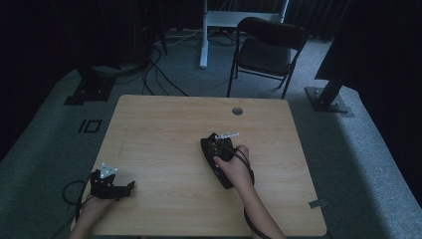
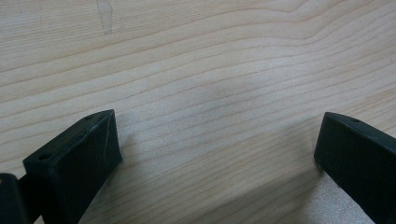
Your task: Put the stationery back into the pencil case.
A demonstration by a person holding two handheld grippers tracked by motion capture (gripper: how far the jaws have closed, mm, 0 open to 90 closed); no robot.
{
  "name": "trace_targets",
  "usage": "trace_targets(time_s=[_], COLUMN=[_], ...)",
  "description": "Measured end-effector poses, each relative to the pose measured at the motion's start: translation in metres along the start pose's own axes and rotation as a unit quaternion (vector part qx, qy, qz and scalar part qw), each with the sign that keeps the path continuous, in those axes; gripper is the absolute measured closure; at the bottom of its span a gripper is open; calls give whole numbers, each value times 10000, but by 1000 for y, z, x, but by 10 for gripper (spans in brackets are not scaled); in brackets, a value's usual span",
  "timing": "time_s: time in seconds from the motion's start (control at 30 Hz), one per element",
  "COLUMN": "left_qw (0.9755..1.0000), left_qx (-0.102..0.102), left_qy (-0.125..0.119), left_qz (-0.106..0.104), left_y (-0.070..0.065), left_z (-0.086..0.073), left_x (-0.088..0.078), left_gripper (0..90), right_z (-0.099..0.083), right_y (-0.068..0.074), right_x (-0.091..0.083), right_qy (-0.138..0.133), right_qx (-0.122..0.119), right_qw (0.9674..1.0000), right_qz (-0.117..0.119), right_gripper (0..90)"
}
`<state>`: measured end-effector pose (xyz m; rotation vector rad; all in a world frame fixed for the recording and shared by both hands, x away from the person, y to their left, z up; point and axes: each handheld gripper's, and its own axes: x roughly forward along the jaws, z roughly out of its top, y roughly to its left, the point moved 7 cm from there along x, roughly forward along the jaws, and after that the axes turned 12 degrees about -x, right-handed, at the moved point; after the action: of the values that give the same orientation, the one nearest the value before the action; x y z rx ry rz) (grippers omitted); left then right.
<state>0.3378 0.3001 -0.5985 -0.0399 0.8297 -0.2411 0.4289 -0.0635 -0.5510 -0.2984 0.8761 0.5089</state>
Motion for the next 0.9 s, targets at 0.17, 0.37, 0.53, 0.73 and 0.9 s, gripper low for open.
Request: trace_targets(time_s=[0.17,0.37,0.53,0.73,0.9], left_qw=[10000,10000,10000,10000,10000], left_qx=[0,0,1,-1,0], left_qy=[-1,0,0,0,0], left_qz=[0,0,1,0,1], left_y=[0,0,0,0,0], left_z=[0,0,0,0,0], left_x=[0,0,0,0,0], left_gripper=[4,5,5,5,4], right_z=[0,4,7,11,14], right_y=[-3,-6,-4,-4,-6], right_x=[-6,-16,-25,-41,-51], right_qy=[-53,-299,-459,-693,-806], right_qx=[-176,-177,-211,-176,-172], right_qw=[9997,9993,9987,9974,9966], right_qz=[-176,-147,-30,26,43], right_gripper=[706,739,741,766,746])
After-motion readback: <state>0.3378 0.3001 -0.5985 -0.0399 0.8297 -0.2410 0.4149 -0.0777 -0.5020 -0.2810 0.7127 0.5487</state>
